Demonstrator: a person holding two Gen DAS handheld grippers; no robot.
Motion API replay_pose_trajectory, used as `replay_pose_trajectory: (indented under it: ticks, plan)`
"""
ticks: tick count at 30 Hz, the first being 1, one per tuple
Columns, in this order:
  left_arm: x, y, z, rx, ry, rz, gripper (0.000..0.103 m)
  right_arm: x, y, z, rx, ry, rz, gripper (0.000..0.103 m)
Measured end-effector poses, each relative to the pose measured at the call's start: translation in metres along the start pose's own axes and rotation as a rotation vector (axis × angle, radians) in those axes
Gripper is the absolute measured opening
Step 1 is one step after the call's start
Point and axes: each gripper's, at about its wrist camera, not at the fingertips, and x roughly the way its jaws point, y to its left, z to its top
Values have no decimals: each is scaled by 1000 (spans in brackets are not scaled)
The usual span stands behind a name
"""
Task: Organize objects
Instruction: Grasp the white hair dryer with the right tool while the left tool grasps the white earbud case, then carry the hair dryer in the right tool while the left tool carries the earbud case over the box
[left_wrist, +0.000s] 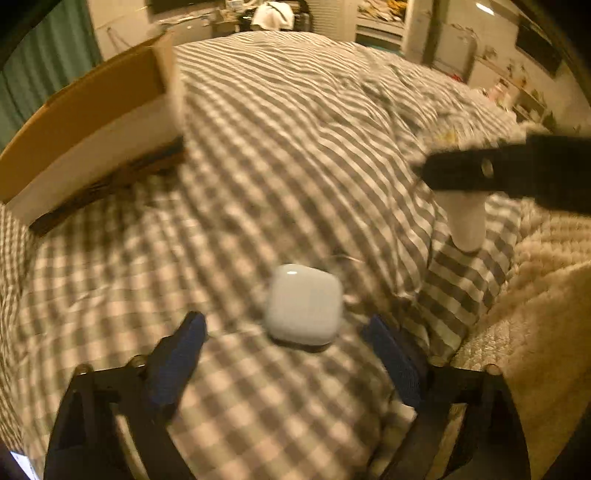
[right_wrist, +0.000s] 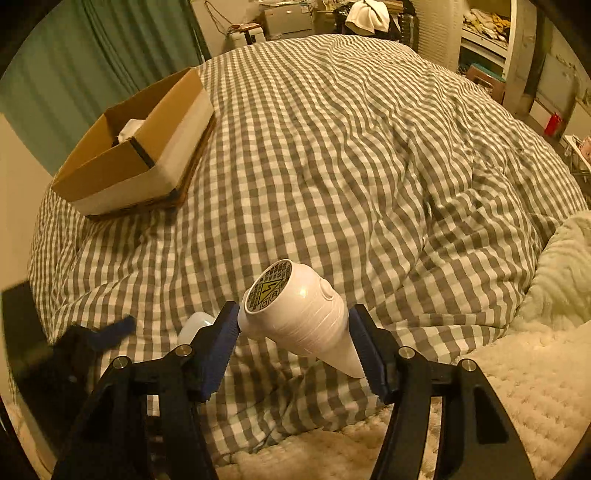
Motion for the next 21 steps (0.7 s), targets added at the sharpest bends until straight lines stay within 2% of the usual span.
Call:
replay_pose_trajectory:
  ticks: [3, 4, 5, 9, 14, 21]
  plan:
    - [17, -10, 1, 16, 27, 23, 67, 2, -3, 1, 1, -4, 14, 61]
    - [22, -10, 1, 10, 37, 19, 56, 4, -5, 2, 7, -2, 14, 61]
    - [26, -11, 2, 6, 51, 21, 52, 5, -6, 2, 13, 0, 13, 61]
    - [25, -6, 4, -14, 48, 0, 52, 10, -13, 4, 34, 6, 16, 61]
    - [3, 7, 4, -47, 25, -11, 51, 9, -13, 6, 44, 2, 8, 61]
    - [-45, 43, 8, -103, -63, 29, 51, -1, -3, 8, 33, -23, 9, 61]
